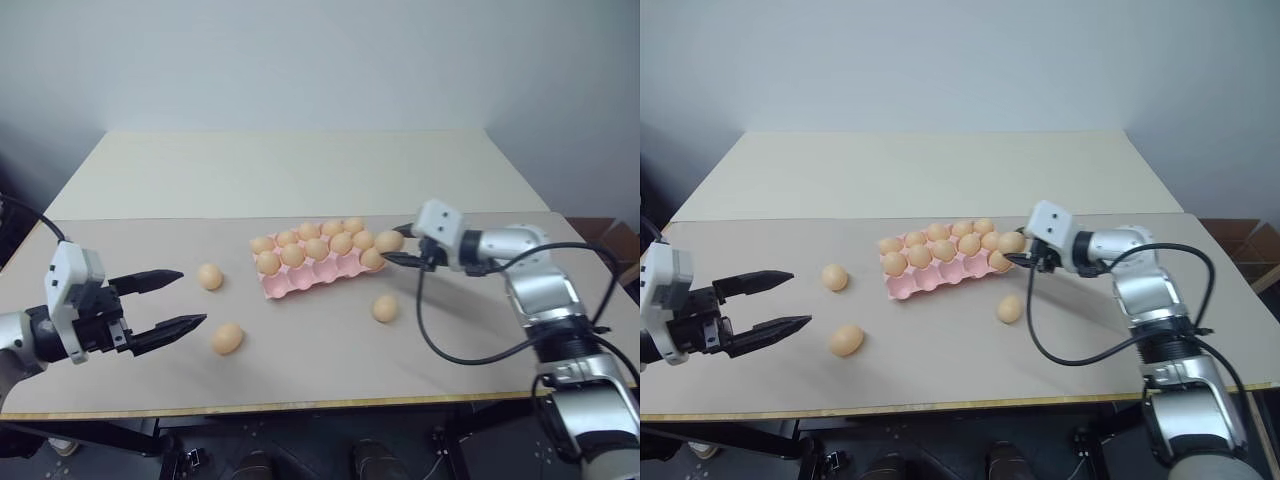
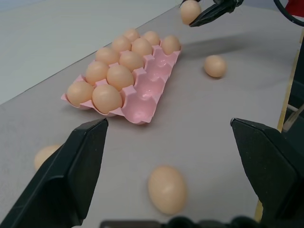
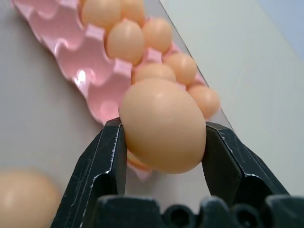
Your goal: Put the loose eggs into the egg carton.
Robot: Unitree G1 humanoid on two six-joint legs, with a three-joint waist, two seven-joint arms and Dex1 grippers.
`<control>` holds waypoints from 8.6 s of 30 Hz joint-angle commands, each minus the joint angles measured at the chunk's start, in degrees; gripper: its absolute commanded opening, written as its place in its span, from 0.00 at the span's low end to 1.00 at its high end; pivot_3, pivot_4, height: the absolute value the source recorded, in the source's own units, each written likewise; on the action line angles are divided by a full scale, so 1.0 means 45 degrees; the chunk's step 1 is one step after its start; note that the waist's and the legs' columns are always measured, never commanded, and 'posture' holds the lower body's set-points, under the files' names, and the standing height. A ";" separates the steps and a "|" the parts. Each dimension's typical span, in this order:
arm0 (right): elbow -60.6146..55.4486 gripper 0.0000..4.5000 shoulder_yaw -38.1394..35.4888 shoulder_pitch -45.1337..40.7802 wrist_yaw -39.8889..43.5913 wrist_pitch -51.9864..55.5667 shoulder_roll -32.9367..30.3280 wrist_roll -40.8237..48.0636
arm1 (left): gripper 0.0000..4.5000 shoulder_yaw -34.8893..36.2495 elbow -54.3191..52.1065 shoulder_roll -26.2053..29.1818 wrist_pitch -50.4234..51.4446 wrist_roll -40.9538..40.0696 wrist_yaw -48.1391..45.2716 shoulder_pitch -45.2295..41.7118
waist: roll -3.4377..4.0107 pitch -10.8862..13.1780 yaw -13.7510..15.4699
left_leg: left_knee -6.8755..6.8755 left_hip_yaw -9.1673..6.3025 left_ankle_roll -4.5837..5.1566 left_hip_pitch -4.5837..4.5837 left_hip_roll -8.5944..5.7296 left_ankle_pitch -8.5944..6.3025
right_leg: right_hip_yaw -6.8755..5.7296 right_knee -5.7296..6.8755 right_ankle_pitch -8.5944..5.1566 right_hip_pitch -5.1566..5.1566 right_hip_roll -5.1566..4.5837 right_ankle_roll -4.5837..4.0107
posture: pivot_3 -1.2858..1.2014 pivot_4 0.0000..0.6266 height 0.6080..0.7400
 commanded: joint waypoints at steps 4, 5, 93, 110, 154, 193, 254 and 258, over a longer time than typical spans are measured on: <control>0.1036 0.47 0.0494 -0.0860 -0.1186 0.0332 0.1178 -0.0661 | 1.00 0.0456 -0.0396 -0.0026 -0.0170 -0.0176 0.0111 0.0180 | 0.0003 0.0002 0.0007 | 0.0001 -0.0002 0.0000 -0.0020 -0.0001 0.0000 | -0.0007 -0.0012 0.0000 -0.0008 -0.0006 0.0000 | 0.52 0.24 1.00; 0.1076 0.47 0.0541 -0.0875 -0.1203 0.0386 0.1307 -0.0643 | 1.00 0.0551 -0.0457 -0.0049 -0.0147 -0.0209 0.0140 0.0273 | 0.0003 0.0002 0.0008 | 0.0003 -0.0002 0.0000 -0.0021 -0.0001 0.0000 | -0.0008 -0.0010 0.0001 -0.0008 -0.0006 -0.0001 | 0.52 0.24 1.00; -0.4198 0.56 -0.0015 0.2391 -0.0841 0.2989 0.0434 0.2019 | 1.00 0.0267 0.0303 0.0359 -0.0759 0.0367 -0.0163 -0.0039 | 0.0007 0.0008 0.0044 | 0.0000 -0.0001 0.0004 -0.0012 0.0002 -0.0002 | -0.0001 -0.0010 -0.0002 -0.0007 0.0003 0.0001 | 0.52 0.24 1.00; 0.0509 0.92 0.1366 -0.0884 -0.2390 0.2134 0.3297 -0.0084 | 1.00 0.0973 -0.0290 0.0144 -0.0595 0.0142 0.0173 0.0710 | 0.0010 0.0010 0.0170 | -0.0003 -0.0008 0.0002 -0.0029 0.0003 -0.0002 | -0.0017 -0.0017 -0.0001 -0.0017 -0.0001 -0.0003 | 0.52 0.24 1.00; -0.6726 1.00 -0.5161 0.6404 0.4021 0.3234 -0.5204 0.6728 | 1.00 -0.4788 0.0364 -0.2511 -0.2010 0.4332 0.2968 -0.0325 | 0.0009 0.0014 0.0340 | 0.0003 -0.0008 0.0013 0.0010 -0.0004 -0.0009 | -0.0006 -0.0033 -0.0013 0.0040 -0.0001 -0.0004 | 0.52 0.24 1.00; -0.8033 1.00 -0.4948 0.6114 0.2110 0.3114 -0.4604 0.6836 | 0.40 -0.9985 0.8049 -0.7407 -0.4011 0.7588 0.4635 -0.9675 | 0.0010 0.0013 0.0609 | 0.0035 -0.0032 0.0021 -0.0040 -0.0022 -0.0010 | -0.0010 -0.0041 -0.0001 0.0026 0.0000 0.0015 | 0.52 0.24 1.00; -0.7787 1.00 -0.5078 0.6100 0.2208 0.3439 -0.4536 0.7902 | 1.00 -0.5664 0.8051 -0.3711 -0.1671 0.5434 0.5214 -0.7322 | 0.0009 0.0013 0.0598 | 0.0037 -0.0027 0.0020 -0.0038 -0.0018 -0.0011 | -0.0023 -0.0038 0.0004 0.0027 -0.0005 0.0013 | 0.52 0.24 1.00; -0.8050 1.00 -0.5251 0.6196 0.2086 0.3483 -0.4556 0.8019 | 1.00 -0.6346 1.0045 -0.4452 -0.2480 0.6017 0.5008 -0.8382 | 0.0009 0.0013 0.0567 | 0.0036 -0.0028 0.0021 -0.0044 -0.0016 -0.0011 | -0.0020 -0.0033 0.0004 0.0015 -0.0001 0.0013 | 0.52 0.24 1.00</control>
